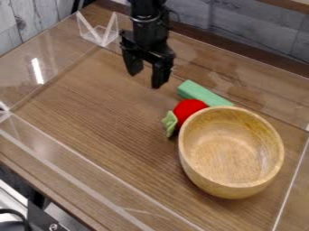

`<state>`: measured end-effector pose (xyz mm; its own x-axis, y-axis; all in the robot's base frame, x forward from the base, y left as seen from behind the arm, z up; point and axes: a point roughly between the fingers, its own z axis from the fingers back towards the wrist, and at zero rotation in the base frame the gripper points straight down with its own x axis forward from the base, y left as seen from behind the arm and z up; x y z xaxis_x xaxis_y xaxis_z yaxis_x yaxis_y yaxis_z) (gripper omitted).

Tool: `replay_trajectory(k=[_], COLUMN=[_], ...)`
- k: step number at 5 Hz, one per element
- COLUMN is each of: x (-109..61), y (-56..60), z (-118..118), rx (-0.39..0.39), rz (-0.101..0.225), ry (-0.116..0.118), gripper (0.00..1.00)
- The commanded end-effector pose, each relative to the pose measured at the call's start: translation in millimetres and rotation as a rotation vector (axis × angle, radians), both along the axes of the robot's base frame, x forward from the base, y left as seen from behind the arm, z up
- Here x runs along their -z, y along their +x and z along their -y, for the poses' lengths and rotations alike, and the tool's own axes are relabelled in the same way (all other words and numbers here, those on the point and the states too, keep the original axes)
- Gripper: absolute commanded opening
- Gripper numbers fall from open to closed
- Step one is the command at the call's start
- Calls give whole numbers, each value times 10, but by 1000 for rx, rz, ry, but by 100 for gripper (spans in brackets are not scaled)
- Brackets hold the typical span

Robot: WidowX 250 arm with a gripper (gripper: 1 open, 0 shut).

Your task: Move the red fruit to the right

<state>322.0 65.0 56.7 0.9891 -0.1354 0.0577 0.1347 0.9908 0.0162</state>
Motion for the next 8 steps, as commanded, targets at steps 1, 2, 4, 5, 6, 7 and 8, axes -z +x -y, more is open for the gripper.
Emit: replay_trajectory(k=[1,2,4,5,6,7,8], x=[-125,-58,-15,-79,-128,-118,-88], y=[116,81,-57,-35,-9,12,21], z=[155,369,545,614,656,585,510], rx=[57,120,147,214,274,244,211], rz=[59,51,40,34,26,15,1], ry=[19,15,8,4,2,-1,-1], gripper=[100,0,100,100,100,100,100])
